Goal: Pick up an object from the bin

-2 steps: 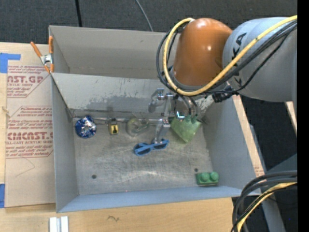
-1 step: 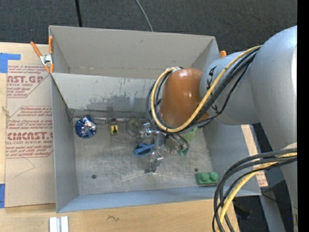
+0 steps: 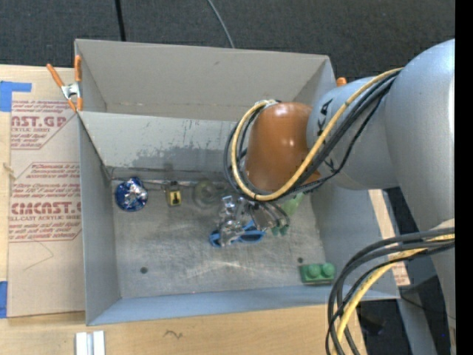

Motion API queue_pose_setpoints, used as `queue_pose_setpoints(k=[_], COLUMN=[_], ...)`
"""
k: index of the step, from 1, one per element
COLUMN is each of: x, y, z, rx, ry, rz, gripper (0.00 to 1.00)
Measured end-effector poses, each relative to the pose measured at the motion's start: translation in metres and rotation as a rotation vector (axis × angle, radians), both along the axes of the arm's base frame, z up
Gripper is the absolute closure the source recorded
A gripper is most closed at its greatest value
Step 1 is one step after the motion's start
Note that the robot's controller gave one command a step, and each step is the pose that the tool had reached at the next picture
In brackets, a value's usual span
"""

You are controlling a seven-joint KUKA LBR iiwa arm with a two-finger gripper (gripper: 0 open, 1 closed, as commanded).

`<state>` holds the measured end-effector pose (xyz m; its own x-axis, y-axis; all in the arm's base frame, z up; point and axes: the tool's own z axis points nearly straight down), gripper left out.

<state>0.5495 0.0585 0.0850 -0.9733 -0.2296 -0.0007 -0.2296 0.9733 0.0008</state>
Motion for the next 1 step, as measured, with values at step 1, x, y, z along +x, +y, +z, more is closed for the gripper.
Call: queue_pose_setpoints(k=[1], x=[-0.023], y=[0.001], z=[0.1996], rx=[-0.001], ry=[-0.01], rz=[0.25], gripper=[1.0])
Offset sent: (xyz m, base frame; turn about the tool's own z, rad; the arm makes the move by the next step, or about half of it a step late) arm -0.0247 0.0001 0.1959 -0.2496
